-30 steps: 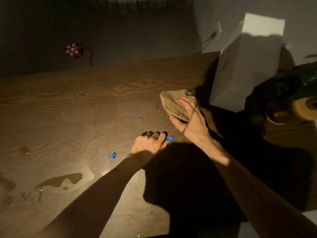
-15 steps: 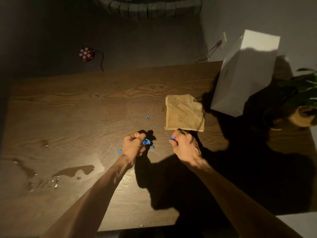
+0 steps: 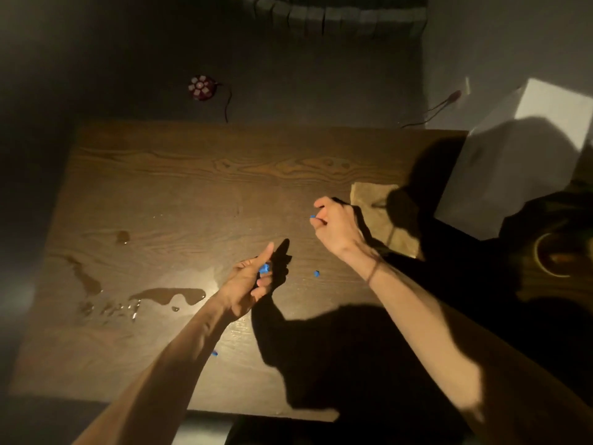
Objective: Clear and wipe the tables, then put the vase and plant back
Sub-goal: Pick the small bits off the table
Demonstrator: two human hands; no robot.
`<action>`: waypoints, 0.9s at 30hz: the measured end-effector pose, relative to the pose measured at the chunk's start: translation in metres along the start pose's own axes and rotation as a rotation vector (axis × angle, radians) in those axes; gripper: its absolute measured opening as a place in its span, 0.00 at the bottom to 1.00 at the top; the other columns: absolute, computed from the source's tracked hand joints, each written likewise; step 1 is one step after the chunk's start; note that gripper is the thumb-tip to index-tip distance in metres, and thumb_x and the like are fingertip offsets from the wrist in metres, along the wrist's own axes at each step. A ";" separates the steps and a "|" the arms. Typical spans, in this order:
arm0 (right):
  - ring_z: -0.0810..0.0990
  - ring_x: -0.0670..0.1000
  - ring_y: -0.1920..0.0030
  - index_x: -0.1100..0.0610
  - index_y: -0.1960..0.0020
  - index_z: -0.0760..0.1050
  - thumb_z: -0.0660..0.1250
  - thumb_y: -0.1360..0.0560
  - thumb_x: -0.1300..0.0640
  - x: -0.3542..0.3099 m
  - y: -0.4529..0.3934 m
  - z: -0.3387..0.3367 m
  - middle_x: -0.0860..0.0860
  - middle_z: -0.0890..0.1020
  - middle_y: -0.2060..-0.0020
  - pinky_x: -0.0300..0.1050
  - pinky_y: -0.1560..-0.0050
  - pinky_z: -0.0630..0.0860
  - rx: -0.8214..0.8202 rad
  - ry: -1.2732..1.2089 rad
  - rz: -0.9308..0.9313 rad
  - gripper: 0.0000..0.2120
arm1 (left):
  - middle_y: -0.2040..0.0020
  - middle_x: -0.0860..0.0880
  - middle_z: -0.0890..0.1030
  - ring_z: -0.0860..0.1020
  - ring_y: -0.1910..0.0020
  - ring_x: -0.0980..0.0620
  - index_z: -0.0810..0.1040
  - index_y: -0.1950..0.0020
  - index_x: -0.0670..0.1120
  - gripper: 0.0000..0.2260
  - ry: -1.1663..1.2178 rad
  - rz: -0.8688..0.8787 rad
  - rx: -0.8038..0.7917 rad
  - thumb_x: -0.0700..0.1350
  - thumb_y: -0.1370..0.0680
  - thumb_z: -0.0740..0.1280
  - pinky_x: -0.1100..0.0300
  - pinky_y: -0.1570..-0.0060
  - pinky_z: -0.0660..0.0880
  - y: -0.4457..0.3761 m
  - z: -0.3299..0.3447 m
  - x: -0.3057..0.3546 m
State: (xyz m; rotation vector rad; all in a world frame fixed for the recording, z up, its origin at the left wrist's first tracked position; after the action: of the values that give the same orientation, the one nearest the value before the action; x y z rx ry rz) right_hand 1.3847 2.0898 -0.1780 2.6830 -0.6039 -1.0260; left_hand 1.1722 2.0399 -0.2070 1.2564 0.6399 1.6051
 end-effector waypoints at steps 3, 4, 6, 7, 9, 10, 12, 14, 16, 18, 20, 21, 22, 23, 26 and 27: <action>0.83 0.54 0.49 0.52 0.44 0.82 0.71 0.24 0.57 0.000 -0.010 0.004 0.53 0.86 0.52 0.41 0.51 0.77 0.012 0.112 0.038 0.09 | 0.70 0.48 0.68 0.64 0.75 0.55 0.70 0.67 0.47 0.17 -0.012 0.041 0.069 0.53 0.24 0.70 0.64 0.76 0.59 0.004 -0.018 0.003; 0.84 0.55 0.51 0.51 0.50 0.83 0.70 0.25 0.59 0.001 -0.010 0.006 0.53 0.86 0.54 0.42 0.52 0.78 0.007 0.119 0.055 0.06 | 0.70 0.47 0.71 0.67 0.75 0.54 0.73 0.66 0.46 0.16 0.000 0.057 0.089 0.53 0.24 0.71 0.65 0.76 0.62 0.005 -0.025 0.005; 0.83 0.54 0.54 0.51 0.59 0.82 0.68 0.29 0.63 0.002 -0.004 0.007 0.52 0.86 0.58 0.41 0.53 0.78 -0.006 0.119 0.066 0.08 | 0.68 0.44 0.77 0.74 0.73 0.52 0.78 0.62 0.43 0.13 0.009 0.090 0.120 0.50 0.25 0.73 0.65 0.76 0.67 0.009 -0.033 0.008; 0.83 0.53 0.56 0.51 0.61 0.82 0.67 0.32 0.64 0.000 0.001 0.005 0.50 0.85 0.59 0.41 0.53 0.79 -0.012 0.123 0.046 0.09 | 0.68 0.43 0.79 0.75 0.73 0.52 0.77 0.62 0.42 0.12 0.004 0.105 0.131 0.48 0.26 0.74 0.65 0.76 0.68 0.011 -0.036 0.009; 0.83 0.52 0.57 0.52 0.63 0.81 0.67 0.35 0.63 -0.005 0.017 0.003 0.47 0.85 0.62 0.44 0.52 0.79 -0.036 0.151 -0.022 0.08 | 0.69 0.42 0.78 0.75 0.76 0.53 0.74 0.65 0.43 0.12 -0.022 0.142 0.147 0.45 0.28 0.76 0.65 0.78 0.67 0.015 -0.040 0.012; 0.82 0.52 0.58 0.53 0.63 0.81 0.67 0.35 0.64 -0.003 0.026 0.005 0.47 0.84 0.62 0.45 0.52 0.79 -0.060 0.148 -0.045 0.08 | 0.69 0.42 0.77 0.73 0.77 0.53 0.74 0.65 0.44 0.13 -0.055 0.164 0.152 0.44 0.28 0.76 0.65 0.79 0.66 0.015 -0.041 0.012; 0.82 0.50 0.57 0.56 0.60 0.82 0.68 0.32 0.68 0.002 0.046 0.011 0.49 0.84 0.61 0.46 0.51 0.79 -0.118 0.102 -0.050 0.09 | 0.69 0.44 0.76 0.70 0.77 0.54 0.74 0.65 0.45 0.13 -0.157 0.188 0.209 0.47 0.27 0.76 0.65 0.78 0.65 0.014 -0.043 0.012; 0.83 0.50 0.57 0.59 0.59 0.82 0.67 0.30 0.70 0.007 0.064 0.019 0.51 0.84 0.61 0.42 0.53 0.78 -0.149 0.068 -0.038 0.08 | 0.71 0.49 0.77 0.70 0.75 0.56 0.75 0.66 0.46 0.14 -0.258 0.218 0.360 0.51 0.27 0.75 0.66 0.75 0.67 0.015 -0.052 0.014; 0.84 0.51 0.56 0.60 0.57 0.81 0.68 0.28 0.69 0.011 0.077 0.028 0.52 0.85 0.60 0.40 0.55 0.78 -0.179 0.075 -0.029 0.07 | 0.69 0.52 0.81 0.77 0.68 0.57 0.78 0.65 0.45 0.15 -0.312 0.262 0.467 0.53 0.26 0.73 0.65 0.66 0.71 0.015 -0.057 0.015; 0.83 0.48 0.56 0.57 0.51 0.81 0.70 0.24 0.64 0.014 0.086 0.036 0.51 0.85 0.56 0.37 0.58 0.78 -0.211 0.106 -0.016 0.05 | 0.64 0.49 0.84 0.80 0.61 0.55 0.80 0.64 0.46 0.14 -0.334 0.294 0.489 0.54 0.24 0.72 0.62 0.58 0.75 0.016 -0.059 0.012; 0.82 0.47 0.55 0.55 0.47 0.81 0.70 0.23 0.61 0.016 0.091 0.043 0.50 0.84 0.53 0.33 0.57 0.75 -0.208 0.154 -0.033 0.05 | 0.62 0.48 0.84 0.81 0.59 0.53 0.81 0.63 0.47 0.13 -0.343 0.316 0.505 0.53 0.23 0.71 0.60 0.55 0.76 0.019 -0.064 0.006; 0.82 0.47 0.54 0.55 0.50 0.82 0.70 0.23 0.61 0.015 0.093 0.045 0.50 0.83 0.53 0.34 0.55 0.75 -0.197 0.176 -0.047 0.05 | 0.60 0.48 0.84 0.81 0.59 0.53 0.81 0.63 0.47 0.12 -0.335 0.322 0.516 0.52 0.23 0.70 0.61 0.55 0.76 0.022 -0.068 0.003; 0.82 0.49 0.53 0.55 0.52 0.82 0.70 0.24 0.62 0.015 0.094 0.046 0.50 0.82 0.53 0.37 0.53 0.77 -0.181 0.194 -0.050 0.04 | 0.59 0.47 0.84 0.81 0.58 0.54 0.81 0.62 0.47 0.12 -0.329 0.324 0.528 0.51 0.22 0.69 0.62 0.56 0.75 0.025 -0.072 0.000; 0.81 0.49 0.53 0.55 0.54 0.82 0.70 0.25 0.63 0.014 0.095 0.045 0.51 0.81 0.52 0.39 0.51 0.78 -0.158 0.209 -0.046 0.04 | 0.59 0.47 0.84 0.80 0.58 0.54 0.80 0.61 0.46 0.11 -0.327 0.331 0.544 0.50 0.21 0.69 0.65 0.58 0.75 0.030 -0.076 -0.004; 0.81 0.51 0.54 0.52 0.60 0.80 0.70 0.29 0.66 0.012 0.098 0.038 0.51 0.80 0.52 0.44 0.51 0.79 -0.131 0.230 -0.035 0.09 | 0.58 0.47 0.84 0.80 0.59 0.55 0.79 0.63 0.46 0.12 -0.342 0.331 0.590 0.46 0.20 0.67 0.70 0.63 0.73 0.045 -0.093 -0.019; 0.82 0.51 0.55 0.50 0.64 0.78 0.70 0.31 0.67 0.012 0.100 0.037 0.50 0.82 0.56 0.44 0.51 0.80 -0.136 0.235 -0.034 0.12 | 0.58 0.47 0.84 0.80 0.58 0.53 0.79 0.63 0.46 0.12 -0.347 0.326 0.593 0.46 0.20 0.67 0.68 0.62 0.72 0.050 -0.098 -0.026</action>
State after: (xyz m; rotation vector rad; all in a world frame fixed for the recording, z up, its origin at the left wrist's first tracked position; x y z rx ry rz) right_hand 1.3383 1.9932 -0.1792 2.6479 -0.4289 -0.7162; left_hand 1.0626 2.0115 -0.2083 2.1126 0.7417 1.4378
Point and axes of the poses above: each hand's wrist, its own y-axis away from the middle knuckle, its own z-axis out of the palm, x = y × z, the point moved 9 cm from there along -y, towards the middle knuckle
